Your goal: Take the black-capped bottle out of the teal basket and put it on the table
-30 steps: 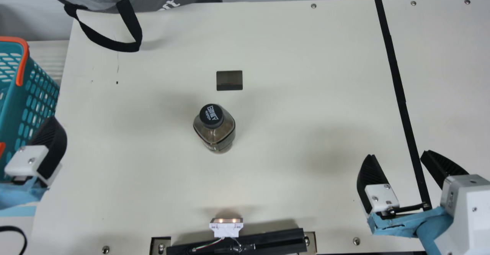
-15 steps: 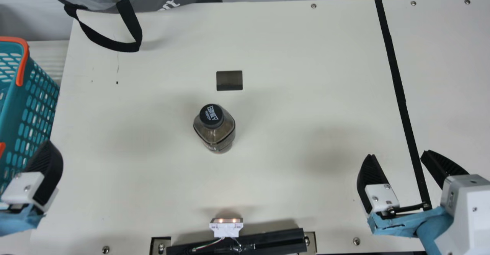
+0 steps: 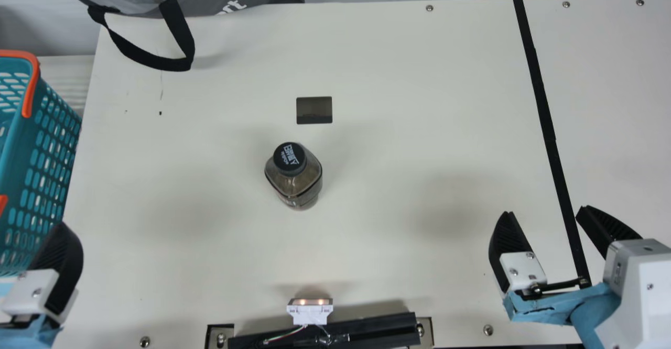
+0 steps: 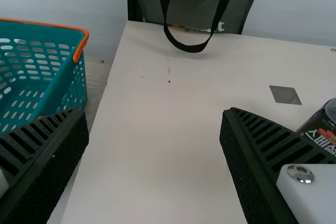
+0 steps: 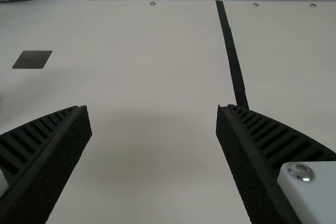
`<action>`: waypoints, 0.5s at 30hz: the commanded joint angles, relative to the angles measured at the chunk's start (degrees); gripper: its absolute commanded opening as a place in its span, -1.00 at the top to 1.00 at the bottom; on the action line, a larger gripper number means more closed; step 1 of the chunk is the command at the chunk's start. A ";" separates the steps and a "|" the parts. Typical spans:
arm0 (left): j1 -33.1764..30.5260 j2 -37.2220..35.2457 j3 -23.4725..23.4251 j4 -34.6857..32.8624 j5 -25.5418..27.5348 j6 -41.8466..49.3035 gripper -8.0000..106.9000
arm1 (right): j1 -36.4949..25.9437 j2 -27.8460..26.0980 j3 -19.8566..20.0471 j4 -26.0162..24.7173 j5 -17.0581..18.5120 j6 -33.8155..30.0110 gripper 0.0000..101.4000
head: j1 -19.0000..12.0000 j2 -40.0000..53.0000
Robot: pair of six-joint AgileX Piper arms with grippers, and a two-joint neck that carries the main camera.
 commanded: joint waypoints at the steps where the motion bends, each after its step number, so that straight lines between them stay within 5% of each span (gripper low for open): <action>1: 1.90 -1.00 0.09 -1.74 1.26 2.09 -1.00 | 0.00 0.00 0.00 0.00 0.00 0.00 -0.79 | -0.21 0.47; 15: 9.00 -4.30 -0.57 -7.97 5.62 9.05 -1.00 | 0.00 0.00 0.00 0.00 0.00 0.00 -0.79 | -0.21 0.47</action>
